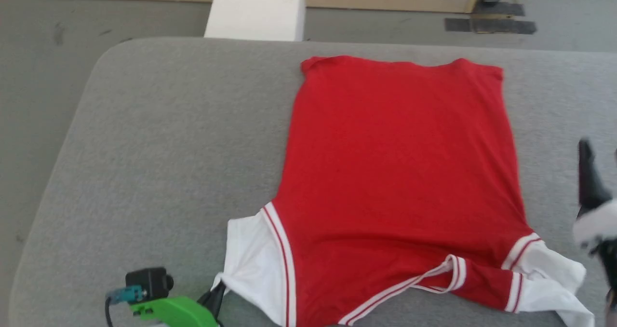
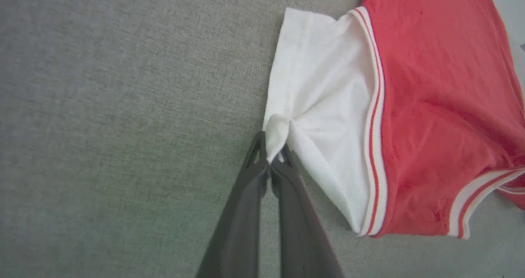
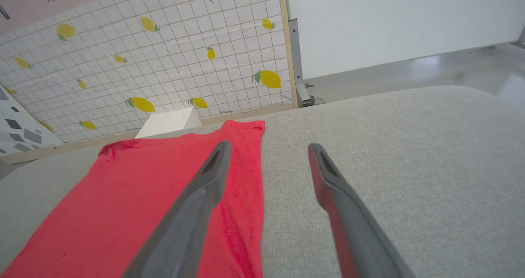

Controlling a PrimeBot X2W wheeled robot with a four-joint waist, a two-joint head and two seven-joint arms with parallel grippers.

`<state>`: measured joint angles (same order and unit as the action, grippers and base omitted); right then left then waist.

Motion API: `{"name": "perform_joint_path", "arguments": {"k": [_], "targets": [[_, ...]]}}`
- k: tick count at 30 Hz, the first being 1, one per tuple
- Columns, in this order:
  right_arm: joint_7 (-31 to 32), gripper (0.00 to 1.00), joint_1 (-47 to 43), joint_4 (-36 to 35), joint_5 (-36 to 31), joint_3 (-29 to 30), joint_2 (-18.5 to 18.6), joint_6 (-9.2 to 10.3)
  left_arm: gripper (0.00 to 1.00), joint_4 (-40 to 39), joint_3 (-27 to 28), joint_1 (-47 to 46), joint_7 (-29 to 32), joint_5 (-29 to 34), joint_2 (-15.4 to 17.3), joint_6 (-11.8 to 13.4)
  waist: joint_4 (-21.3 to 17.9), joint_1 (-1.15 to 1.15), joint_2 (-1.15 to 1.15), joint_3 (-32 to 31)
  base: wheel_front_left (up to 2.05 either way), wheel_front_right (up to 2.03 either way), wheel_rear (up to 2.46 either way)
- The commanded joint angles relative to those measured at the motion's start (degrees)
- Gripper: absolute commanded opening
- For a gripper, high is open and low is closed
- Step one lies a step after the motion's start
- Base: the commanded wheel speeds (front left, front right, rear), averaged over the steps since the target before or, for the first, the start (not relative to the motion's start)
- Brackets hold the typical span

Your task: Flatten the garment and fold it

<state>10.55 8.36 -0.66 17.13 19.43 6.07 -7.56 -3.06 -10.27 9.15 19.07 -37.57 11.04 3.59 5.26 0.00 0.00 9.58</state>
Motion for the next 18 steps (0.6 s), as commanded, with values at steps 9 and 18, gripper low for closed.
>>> {"name": "perform_joint_path", "arguments": {"k": [9, 18], "targets": [[-0.11, 1.0, 22.35, 18.85, -3.44, -1.03, 9.09, 0.08, 0.0, -0.89, -2.77, -6.46, -1.72, 2.5, -1.38, -0.93, 9.76, 0.0, 0.0, 8.43, 0.0, 0.0, 0.0], [9.96, 1.0, 38.27, 32.93, -8.11, 5.4, 12.5, 0.08, 0.0, -1.57, -4.94, -10.47, -3.58, 3.37, -2.94, -2.33, 15.2, 0.0, 0.0, 15.5, 0.0, 0.0, 0.0]]}}
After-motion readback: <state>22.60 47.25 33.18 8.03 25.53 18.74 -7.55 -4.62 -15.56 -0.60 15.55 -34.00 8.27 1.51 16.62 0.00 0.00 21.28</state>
